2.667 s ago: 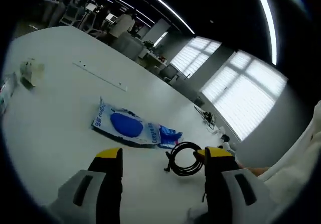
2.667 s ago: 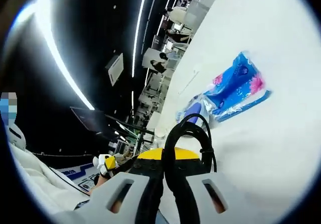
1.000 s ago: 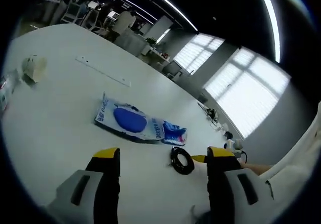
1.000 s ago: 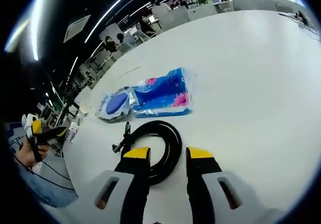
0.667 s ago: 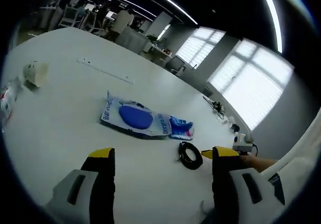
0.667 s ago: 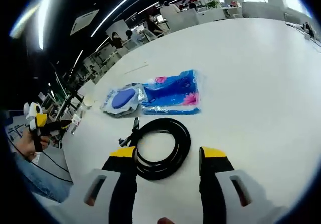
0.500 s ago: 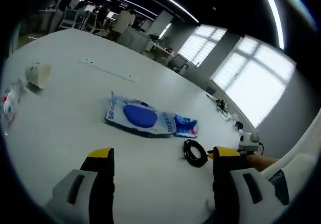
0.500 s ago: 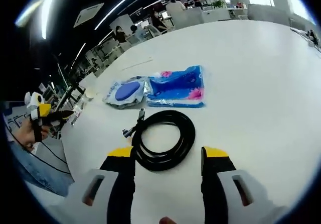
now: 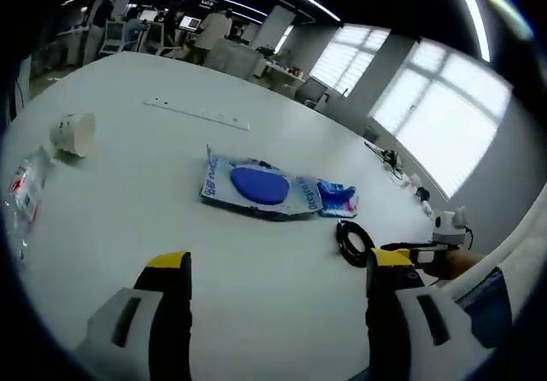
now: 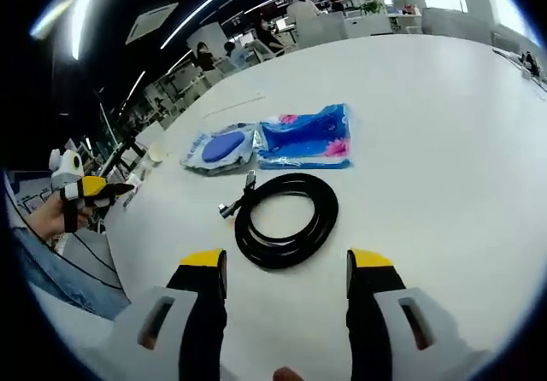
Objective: Arrange the tabletop items into an orderly group along one side of the table until the central work area is clear of visible clutter.
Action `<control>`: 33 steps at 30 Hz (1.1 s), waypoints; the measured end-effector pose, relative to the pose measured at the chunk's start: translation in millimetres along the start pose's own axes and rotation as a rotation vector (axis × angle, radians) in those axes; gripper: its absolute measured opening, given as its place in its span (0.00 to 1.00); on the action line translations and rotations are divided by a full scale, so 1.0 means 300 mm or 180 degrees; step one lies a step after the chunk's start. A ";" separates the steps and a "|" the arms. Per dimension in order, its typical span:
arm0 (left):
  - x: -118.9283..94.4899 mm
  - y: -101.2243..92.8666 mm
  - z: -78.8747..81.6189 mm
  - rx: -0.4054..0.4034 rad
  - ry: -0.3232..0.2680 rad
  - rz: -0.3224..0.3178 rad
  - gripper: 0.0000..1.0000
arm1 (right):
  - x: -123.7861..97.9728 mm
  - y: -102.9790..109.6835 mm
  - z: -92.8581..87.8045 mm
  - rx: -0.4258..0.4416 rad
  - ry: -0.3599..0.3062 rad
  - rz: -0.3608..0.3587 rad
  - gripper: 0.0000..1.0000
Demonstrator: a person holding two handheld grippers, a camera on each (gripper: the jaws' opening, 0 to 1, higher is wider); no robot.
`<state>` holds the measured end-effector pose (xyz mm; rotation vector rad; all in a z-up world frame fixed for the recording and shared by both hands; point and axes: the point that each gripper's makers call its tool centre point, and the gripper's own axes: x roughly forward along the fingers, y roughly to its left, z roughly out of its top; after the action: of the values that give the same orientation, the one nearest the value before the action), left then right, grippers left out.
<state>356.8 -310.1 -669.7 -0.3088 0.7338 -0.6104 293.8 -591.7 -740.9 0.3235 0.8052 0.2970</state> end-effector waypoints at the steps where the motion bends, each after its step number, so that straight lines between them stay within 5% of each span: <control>1: -0.003 0.006 0.001 0.0011 0.0004 0.0014 0.86 | -0.002 0.000 -0.005 0.0008 0.0009 -0.0005 0.55; 17: -0.042 0.186 0.038 0.0299 0.0201 0.0251 0.86 | -0.001 0.007 0.004 0.0114 0.0011 -0.0018 0.54; 27: -0.103 0.398 0.126 0.1217 0.0653 0.0602 0.85 | -0.007 -0.002 -0.007 0.0158 0.0063 -0.0038 0.54; 33: -0.103 0.461 0.168 0.1652 0.0855 0.0689 0.85 | -0.020 -0.010 -0.017 0.0249 0.0060 -0.0083 0.53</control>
<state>430.7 -179.7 -682.0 0.3342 0.8230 -0.6186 286.5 -595.9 -741.5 0.3836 0.8404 0.2450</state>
